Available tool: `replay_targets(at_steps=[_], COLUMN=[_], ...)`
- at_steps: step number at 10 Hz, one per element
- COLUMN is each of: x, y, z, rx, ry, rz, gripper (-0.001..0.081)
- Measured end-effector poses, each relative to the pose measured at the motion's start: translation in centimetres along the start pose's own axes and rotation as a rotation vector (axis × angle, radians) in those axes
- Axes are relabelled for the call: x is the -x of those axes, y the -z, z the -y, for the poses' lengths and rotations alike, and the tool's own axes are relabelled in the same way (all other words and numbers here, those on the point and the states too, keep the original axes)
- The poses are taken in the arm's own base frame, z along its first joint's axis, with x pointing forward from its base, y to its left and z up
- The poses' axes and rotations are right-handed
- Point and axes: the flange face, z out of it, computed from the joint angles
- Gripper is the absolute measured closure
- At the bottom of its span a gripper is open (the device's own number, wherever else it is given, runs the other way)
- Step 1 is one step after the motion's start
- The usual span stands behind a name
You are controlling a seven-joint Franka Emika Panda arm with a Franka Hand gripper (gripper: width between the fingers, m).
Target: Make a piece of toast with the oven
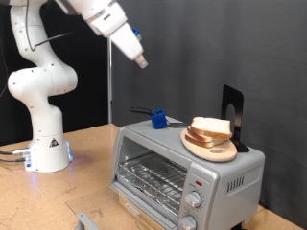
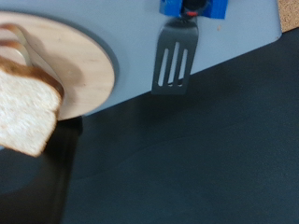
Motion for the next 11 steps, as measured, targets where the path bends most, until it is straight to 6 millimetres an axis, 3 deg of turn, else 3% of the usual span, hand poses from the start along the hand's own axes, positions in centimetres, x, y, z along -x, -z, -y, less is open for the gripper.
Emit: replay_targets(at_steps=[3, 5, 7, 9, 11], x=[0.9, 1.8, 2.4, 2.5, 2.9], y=[-1.9, -2.5, -2.6, -3.0, -5.0], z=[4.9, 6.6, 7.0, 6.8, 6.2], rx=[0.061, 0.069, 0.066, 0.076, 0.124], ry=[0.025, -0.014, -0.098, -0.064, -0.054], rz=[0.036, 0.052, 0.079, 0.079, 0.075], gripper=[0.0124, 0.0124, 0.0124, 0.0124, 0.0124])
